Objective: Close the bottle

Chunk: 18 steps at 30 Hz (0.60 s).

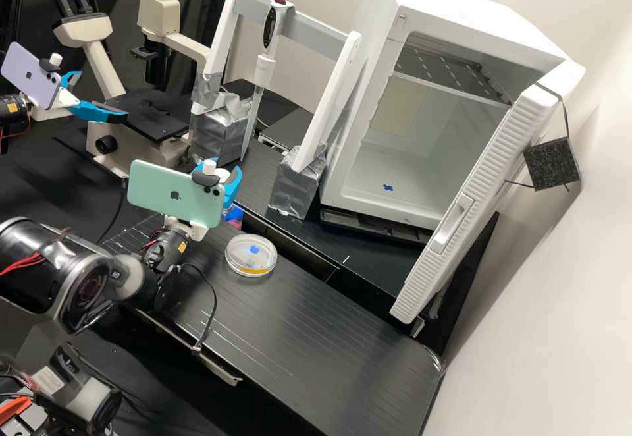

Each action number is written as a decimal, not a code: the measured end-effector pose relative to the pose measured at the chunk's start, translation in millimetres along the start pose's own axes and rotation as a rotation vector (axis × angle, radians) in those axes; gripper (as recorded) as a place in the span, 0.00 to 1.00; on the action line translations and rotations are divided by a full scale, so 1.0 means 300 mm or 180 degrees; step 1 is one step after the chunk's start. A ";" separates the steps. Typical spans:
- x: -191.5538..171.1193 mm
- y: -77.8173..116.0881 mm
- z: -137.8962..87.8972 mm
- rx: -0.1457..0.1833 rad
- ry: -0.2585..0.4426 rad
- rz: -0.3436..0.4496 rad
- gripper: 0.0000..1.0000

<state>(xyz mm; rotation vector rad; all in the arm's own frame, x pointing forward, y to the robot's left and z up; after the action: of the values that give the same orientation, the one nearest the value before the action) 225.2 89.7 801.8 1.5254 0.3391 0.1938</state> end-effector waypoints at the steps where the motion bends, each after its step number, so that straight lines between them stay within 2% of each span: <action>1: 0.008 -0.001 0.003 0.0000 -0.0019 -0.0018 0.00; 18: 0.090 -0.085 0.046 0.0085 -0.0254 -0.0366 0.00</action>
<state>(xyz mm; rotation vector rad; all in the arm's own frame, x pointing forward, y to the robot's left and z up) 253.1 84.5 774.0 1.5305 0.3659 0.0378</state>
